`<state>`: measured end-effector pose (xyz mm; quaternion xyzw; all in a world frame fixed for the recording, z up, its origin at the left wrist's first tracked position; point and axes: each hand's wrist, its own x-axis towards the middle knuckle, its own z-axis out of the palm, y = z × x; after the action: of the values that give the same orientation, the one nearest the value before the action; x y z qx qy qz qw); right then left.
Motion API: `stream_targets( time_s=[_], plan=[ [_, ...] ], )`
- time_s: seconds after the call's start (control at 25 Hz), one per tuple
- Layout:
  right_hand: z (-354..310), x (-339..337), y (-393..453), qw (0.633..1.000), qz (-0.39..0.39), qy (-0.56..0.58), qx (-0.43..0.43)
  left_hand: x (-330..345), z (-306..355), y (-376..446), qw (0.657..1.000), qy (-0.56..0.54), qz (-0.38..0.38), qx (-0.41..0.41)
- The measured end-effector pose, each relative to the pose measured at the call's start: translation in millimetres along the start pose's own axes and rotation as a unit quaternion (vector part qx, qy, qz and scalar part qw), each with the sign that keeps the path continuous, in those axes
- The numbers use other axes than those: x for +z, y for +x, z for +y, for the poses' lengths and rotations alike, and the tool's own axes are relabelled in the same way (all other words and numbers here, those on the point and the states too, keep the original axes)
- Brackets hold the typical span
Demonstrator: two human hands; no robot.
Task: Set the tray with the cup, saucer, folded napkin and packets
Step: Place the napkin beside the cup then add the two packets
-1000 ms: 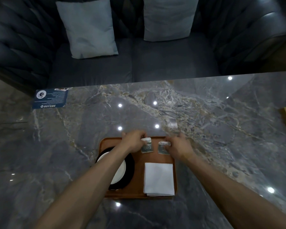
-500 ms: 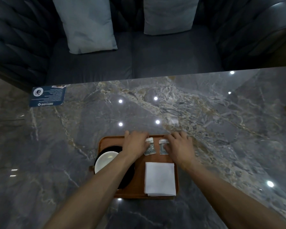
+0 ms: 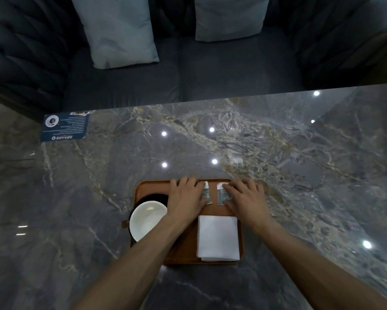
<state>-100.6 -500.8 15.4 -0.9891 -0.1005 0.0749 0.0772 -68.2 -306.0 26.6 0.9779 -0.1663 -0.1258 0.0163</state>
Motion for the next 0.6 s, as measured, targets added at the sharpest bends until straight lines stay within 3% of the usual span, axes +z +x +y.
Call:
stream_targets(
  time_s=[0.6],
  plan=[
    [-1.1, 0.2, -0.1, 0.998, -0.058, 0.016, 0.016, 2.1, 0.6, 7.1, 0.998, -0.031, -0.042, 0.021]
  ],
)
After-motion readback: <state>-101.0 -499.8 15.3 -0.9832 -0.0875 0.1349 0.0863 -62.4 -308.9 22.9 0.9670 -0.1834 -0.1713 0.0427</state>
